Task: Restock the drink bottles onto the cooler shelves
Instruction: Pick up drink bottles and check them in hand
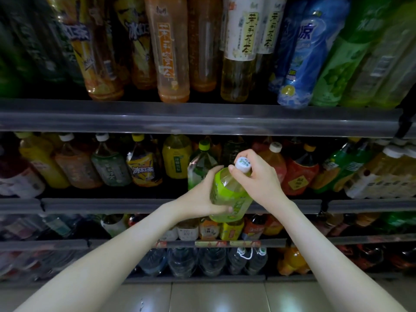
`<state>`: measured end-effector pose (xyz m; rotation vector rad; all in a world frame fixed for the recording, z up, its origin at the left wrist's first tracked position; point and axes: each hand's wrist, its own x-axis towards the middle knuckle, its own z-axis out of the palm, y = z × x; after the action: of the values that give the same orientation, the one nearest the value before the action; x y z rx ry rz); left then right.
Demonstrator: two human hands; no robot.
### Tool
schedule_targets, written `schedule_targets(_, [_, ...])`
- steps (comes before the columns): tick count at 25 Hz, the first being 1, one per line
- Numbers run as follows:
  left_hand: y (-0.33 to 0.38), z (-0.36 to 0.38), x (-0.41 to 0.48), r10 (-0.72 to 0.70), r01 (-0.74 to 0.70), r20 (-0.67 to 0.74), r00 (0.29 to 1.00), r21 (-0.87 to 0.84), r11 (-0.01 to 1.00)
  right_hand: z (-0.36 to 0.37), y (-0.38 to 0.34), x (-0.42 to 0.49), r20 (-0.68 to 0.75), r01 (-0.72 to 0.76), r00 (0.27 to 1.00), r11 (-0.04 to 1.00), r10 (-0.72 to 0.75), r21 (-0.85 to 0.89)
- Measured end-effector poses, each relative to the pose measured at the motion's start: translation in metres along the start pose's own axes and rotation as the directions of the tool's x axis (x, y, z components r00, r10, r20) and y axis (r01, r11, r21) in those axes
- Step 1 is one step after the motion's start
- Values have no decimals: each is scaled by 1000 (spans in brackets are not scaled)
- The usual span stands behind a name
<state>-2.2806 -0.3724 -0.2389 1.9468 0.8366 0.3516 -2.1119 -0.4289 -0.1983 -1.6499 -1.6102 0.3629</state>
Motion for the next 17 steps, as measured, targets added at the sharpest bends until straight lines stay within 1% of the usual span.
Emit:
schedule_targets(2, [1,-2,-11,-25,38,-198,980,60,997,13,-10,3,51,19,998,999,-21,49])
schedule_targets(4, [-4,-9,-26,-49,93,-295,954,139,986,28,-20,7,103,35,994,993,-47,110])
schedule_targets(7, [-17,-23,-52,-104,167,-348,932,155,974,52,-33,11,190,40,979,978,-79,203])
schedule_targets(9, [-29,-33,-66,-130,202,-384,914,155,967,70,-43,16,255,22,964,980,-73,196])
schedule_targets(12, [-49,-41,-88,-164,247,-378,911,181,952,99,-58,18,350,-1,937,999,17,-45])
schedule_targets(13, [-57,-44,-96,-173,258,-375,910,187,948,111,-64,17,352,-16,935,995,49,-95])
schedule_targets(14, [-65,-49,-105,-179,264,-372,911,190,946,123,-71,17,346,-30,936,994,64,-104])
schedule_targets(16, [-84,-69,-121,-189,260,-371,909,153,953,146,-87,19,360,-35,932,999,46,-37])
schedule_targets(17, [-94,-81,-130,-204,262,-364,909,115,958,156,-97,19,384,-33,923,999,18,32])
